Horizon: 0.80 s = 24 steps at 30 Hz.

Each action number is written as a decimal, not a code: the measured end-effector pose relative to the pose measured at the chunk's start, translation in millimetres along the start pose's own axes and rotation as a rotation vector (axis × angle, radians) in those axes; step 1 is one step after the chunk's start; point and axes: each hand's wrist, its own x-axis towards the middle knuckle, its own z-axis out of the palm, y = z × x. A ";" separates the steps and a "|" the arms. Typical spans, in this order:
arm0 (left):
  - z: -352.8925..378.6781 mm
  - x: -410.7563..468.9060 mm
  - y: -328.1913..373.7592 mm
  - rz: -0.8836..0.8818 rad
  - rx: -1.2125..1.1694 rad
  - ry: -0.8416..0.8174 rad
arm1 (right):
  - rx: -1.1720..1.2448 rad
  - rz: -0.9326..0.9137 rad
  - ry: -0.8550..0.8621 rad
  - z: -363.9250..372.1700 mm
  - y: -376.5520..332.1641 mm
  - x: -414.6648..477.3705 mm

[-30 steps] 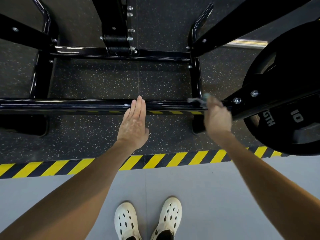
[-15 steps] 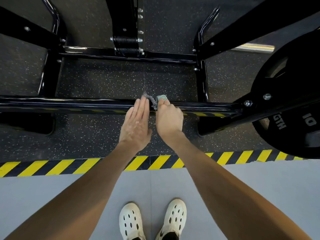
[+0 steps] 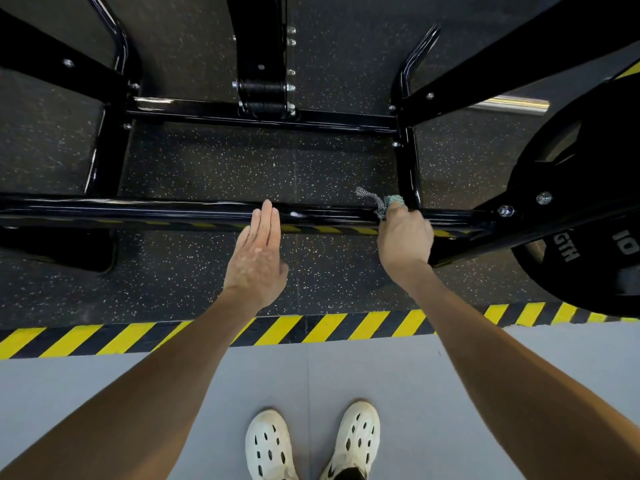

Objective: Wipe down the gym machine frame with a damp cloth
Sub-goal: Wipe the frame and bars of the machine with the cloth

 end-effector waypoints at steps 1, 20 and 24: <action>0.0 0.2 -0.7 0.004 0.000 0.001 | 0.009 -0.007 -0.002 -1.2 -9.8 -1.6; 5.2 1.1 -7.8 0.040 -0.007 0.016 | 0.053 -0.229 -0.006 -24.0 -33.6 -16.3; 8.4 1.3 -5.6 0.015 -0.013 0.041 | 0.066 -0.265 0.029 -20.6 -46.5 -18.3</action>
